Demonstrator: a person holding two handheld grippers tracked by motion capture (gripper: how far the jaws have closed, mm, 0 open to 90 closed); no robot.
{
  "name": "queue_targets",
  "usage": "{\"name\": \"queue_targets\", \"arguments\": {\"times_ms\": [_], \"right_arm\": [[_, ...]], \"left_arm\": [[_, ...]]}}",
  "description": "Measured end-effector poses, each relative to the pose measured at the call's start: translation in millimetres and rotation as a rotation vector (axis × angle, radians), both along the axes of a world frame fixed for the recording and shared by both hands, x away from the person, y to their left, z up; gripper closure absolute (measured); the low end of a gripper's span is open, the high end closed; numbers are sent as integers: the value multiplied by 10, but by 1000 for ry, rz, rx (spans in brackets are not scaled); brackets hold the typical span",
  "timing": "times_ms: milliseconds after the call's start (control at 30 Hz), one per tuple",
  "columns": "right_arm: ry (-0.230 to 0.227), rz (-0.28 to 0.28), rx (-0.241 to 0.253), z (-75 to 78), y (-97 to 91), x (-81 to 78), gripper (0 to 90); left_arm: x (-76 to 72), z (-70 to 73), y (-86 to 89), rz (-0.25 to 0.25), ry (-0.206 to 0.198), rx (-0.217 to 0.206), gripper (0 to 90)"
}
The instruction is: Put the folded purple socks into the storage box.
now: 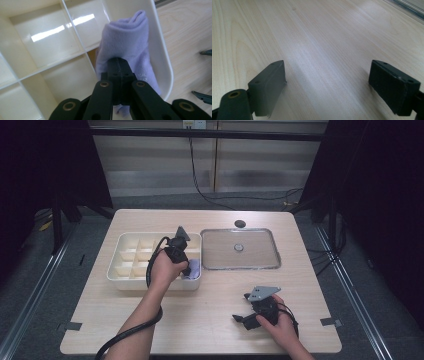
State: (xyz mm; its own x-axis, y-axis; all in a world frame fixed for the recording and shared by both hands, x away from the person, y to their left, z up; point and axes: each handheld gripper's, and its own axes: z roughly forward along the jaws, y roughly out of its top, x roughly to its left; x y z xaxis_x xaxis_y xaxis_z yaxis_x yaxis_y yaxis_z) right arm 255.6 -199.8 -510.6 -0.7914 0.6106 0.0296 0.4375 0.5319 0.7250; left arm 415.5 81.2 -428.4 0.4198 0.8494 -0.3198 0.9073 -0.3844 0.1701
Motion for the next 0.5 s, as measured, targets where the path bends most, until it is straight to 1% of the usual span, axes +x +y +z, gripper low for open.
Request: {"name": "queue_targets", "arguments": {"times_ms": [33, 67, 133, 167, 233, 300, 333, 500], "right_arm": [[0, 0, 0, 0, 0, 0, 134], [-1, 1, 0, -1, 0, 0, 134], [-1, 1, 0, -1, 0, 0, 134], [-1, 1, 0, -1, 0, 0, 134], [-1, 1, 0, -1, 0, 1, 134], [-1, 3, -2, 0, -1, 1, 134], [0, 3, -1, 0, -1, 1, 133], [0, 3, -1, 0, -1, 1, 133]], "left_arm": [[-4, -18, -8, -2, 5, 0, 900], [-8, -43, -17, -7, 5, 6, 900], [-18, -118, -37, -13, 18, 24, 900], [-21, -171, -36, -14, 26, 21, 900], [-23, -216, -26, 4, 37, -1, 900], [-34, -215, -34, -8, 20, 6, 900], [-37, -212, -35, -11, 18, 9, 900], [-37, -211, -30, -8, 20, 7, 899]]}}
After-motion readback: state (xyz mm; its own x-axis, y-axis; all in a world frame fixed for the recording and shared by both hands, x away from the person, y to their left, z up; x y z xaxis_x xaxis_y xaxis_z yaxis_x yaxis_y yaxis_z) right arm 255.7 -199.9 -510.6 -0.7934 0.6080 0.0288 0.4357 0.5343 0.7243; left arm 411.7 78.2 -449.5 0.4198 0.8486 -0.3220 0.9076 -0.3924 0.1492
